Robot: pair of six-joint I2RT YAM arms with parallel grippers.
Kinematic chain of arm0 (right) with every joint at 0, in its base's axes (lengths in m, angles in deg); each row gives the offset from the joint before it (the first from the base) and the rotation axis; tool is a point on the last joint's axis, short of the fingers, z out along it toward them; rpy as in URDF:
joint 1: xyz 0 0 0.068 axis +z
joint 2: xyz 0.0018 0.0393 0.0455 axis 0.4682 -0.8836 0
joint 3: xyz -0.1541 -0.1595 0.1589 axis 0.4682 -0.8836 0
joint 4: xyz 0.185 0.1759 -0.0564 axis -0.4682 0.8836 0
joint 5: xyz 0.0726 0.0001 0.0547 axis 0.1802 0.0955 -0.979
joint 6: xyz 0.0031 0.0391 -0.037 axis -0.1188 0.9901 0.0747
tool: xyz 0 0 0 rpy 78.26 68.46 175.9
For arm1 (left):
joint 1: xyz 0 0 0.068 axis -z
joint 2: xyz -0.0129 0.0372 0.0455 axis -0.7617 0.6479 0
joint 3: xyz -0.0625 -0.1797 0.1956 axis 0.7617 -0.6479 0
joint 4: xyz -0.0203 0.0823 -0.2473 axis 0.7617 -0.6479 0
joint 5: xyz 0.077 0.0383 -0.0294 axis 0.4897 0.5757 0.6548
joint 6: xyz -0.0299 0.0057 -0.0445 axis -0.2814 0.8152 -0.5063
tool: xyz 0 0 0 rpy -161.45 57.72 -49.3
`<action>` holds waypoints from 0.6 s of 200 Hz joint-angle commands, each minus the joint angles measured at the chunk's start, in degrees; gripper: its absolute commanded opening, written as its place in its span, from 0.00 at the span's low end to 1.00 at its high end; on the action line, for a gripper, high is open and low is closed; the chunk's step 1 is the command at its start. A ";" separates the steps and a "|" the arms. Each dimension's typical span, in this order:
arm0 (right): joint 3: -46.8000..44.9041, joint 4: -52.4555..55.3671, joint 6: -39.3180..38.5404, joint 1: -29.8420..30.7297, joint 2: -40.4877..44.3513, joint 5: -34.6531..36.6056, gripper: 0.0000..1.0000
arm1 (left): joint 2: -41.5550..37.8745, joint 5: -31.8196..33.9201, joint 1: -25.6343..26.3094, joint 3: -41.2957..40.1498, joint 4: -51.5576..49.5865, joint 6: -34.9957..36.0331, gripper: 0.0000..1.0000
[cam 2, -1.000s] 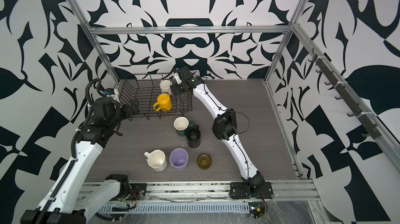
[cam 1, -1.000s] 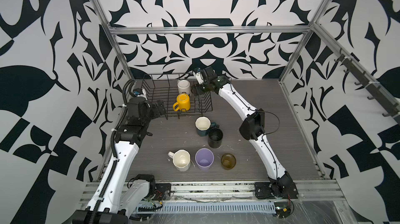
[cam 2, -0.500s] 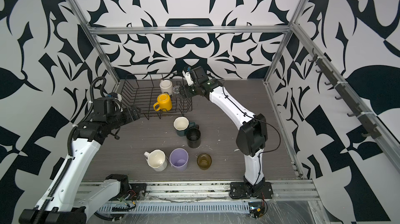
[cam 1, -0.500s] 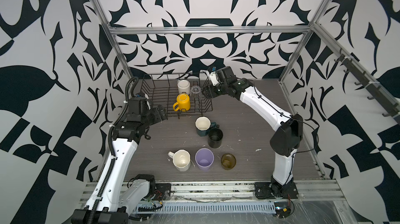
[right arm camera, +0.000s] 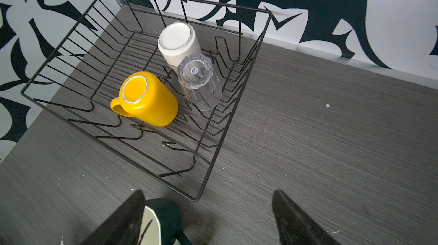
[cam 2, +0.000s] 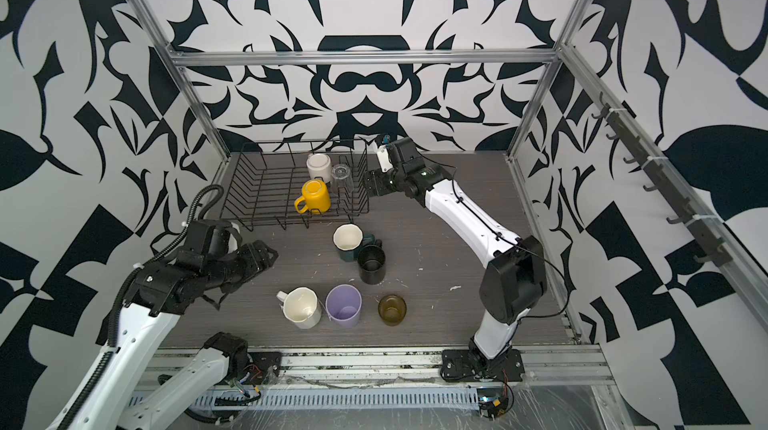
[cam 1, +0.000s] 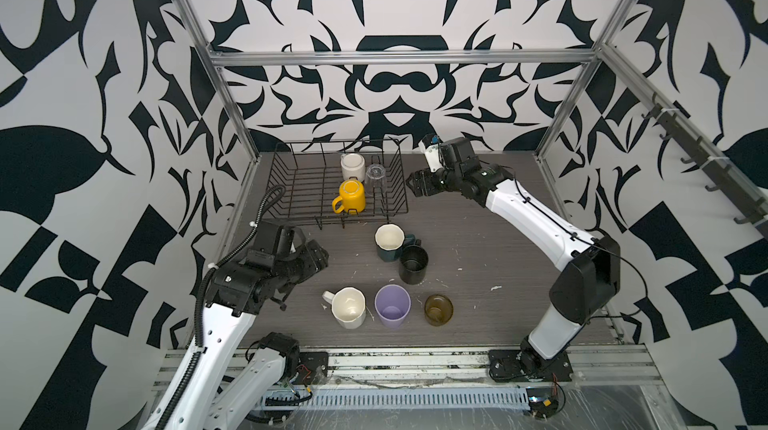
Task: Load cups into a dish rack
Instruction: Pick up the cup from the bottom-center of the table.
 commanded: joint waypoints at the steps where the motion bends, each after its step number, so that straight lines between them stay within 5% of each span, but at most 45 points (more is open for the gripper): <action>1: -1.04 -2.57 0.26 -0.40 2.60 0.05 0.87 | -0.92 3.78 5.49 -1.21 -6.86 -9.32 0.78; 77: -3.70 -2.84 0.64 -0.76 4.51 0.56 0.86 | 5.13 11.23 29.75 -3.08 -9.31 -25.38 0.79; 120: -5.59 -3.25 0.93 -0.77 5.72 0.55 0.86 | 5.81 11.36 36.01 -6.57 -8.39 -31.59 0.76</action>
